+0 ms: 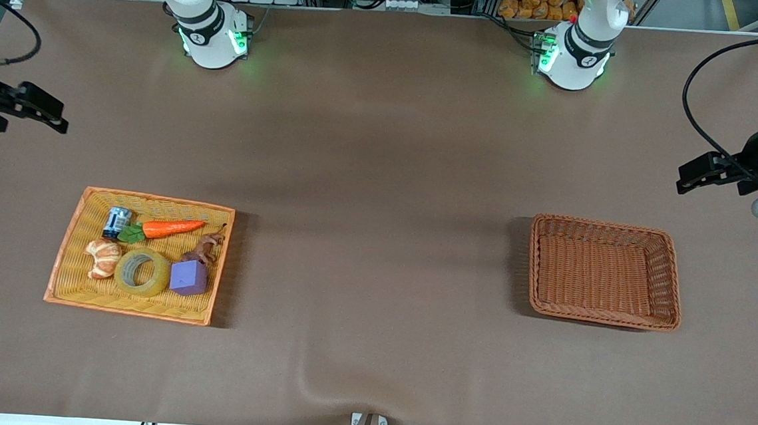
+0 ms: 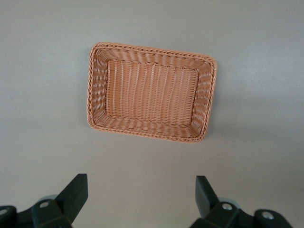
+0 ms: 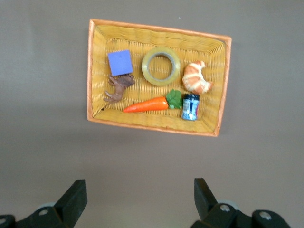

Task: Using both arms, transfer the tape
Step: 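Reach the right gripper down to the yellow tape roll in the basket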

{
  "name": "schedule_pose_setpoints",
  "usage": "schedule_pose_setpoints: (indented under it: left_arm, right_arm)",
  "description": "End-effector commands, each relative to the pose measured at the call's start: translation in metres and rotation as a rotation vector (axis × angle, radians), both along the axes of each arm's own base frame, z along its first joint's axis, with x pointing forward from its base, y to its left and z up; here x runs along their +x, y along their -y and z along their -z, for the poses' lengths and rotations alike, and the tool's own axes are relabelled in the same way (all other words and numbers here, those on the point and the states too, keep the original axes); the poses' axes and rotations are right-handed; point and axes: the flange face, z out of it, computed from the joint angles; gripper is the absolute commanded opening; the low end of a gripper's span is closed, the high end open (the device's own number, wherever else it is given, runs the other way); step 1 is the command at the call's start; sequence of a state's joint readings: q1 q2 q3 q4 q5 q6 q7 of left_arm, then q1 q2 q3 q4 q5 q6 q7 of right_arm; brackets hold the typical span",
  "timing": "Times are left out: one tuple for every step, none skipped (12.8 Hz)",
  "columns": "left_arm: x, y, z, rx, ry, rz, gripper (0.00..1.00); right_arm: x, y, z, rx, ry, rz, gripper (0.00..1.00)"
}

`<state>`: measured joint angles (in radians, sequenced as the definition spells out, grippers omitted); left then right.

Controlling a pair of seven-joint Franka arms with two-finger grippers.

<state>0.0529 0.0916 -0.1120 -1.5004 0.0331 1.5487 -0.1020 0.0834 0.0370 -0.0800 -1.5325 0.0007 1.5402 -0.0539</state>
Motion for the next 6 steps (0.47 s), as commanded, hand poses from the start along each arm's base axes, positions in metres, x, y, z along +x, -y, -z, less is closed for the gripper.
schedule_pose_setpoints:
  left_arm:
    - [0.013, 0.0, 0.023, -0.019, -0.038, 0.008, 1.0]
    - [0.021, -0.001, 0.033, -0.024, -0.035, 0.013, 1.0]
    - [0.028, -0.001, 0.042, -0.03, -0.026, 0.02, 1.0]
    - [0.035, 0.0, 0.056, -0.035, -0.038, 0.023, 1.0]
    - [0.039, 0.005, 0.067, -0.038, -0.052, 0.03, 1.0]
    - [0.043, 0.012, 0.076, -0.04, -0.06, 0.034, 1.0]
  right_arm:
    - [0.027, -0.039, 0.06, -0.008, 0.002, -0.049, 1.0]
    - [0.037, -0.053, 0.088, -0.011, 0.003, -0.074, 1.0]
    - [0.047, -0.058, 0.118, -0.014, 0.003, -0.09, 1.0]
    - [0.058, -0.066, 0.146, -0.016, 0.004, -0.129, 1.0]
    - [0.069, -0.069, 0.172, -0.019, 0.004, -0.18, 1.0]
    - [0.081, -0.065, 0.197, -0.02, 0.013, -0.224, 1.0]
